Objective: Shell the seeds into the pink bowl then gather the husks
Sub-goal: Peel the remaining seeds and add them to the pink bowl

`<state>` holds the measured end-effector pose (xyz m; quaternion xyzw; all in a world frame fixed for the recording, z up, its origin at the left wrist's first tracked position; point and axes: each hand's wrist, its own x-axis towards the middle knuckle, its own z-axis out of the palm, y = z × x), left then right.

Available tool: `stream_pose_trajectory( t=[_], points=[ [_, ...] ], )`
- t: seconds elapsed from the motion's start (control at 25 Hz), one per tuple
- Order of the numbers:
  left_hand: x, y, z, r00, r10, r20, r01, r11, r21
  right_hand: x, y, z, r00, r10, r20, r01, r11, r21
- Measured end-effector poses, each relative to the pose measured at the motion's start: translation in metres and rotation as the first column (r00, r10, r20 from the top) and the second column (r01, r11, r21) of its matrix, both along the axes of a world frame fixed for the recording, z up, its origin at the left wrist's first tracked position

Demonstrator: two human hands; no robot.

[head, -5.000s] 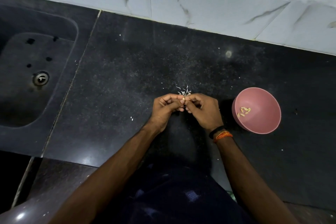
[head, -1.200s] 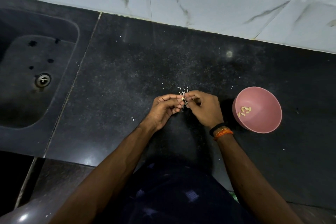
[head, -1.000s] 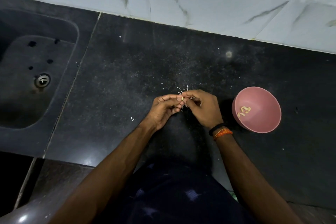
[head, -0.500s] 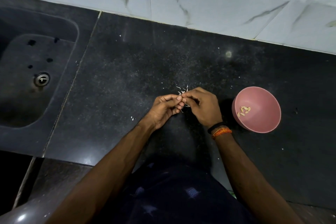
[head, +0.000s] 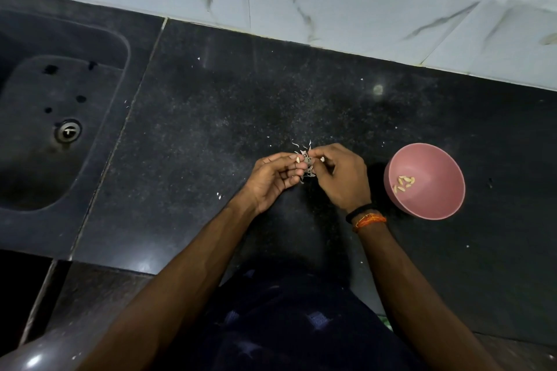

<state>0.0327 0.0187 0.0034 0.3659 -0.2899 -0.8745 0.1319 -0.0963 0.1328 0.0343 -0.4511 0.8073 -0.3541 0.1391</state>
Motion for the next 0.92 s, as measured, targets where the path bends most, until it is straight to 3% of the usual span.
stream_pose_trajectory(
  t=[0.4, 0.92],
  points=[
    [-0.0048, 0.0051, 0.0067, 0.996, 0.019, 0.092, -0.011, 0.995, -0.094, 0.0028, 0.0013, -0.0031, 0.997, 0.072, -0.014, -0.072, 0.997, 0.023],
    [-0.0033, 0.0082, 0.0044, 0.996, 0.015, 0.088, -0.003, 0.990, -0.138, 0.0002, 0.0030, -0.0028, 0.996, 0.090, -0.026, -0.089, 0.995, 0.034]
  ],
)
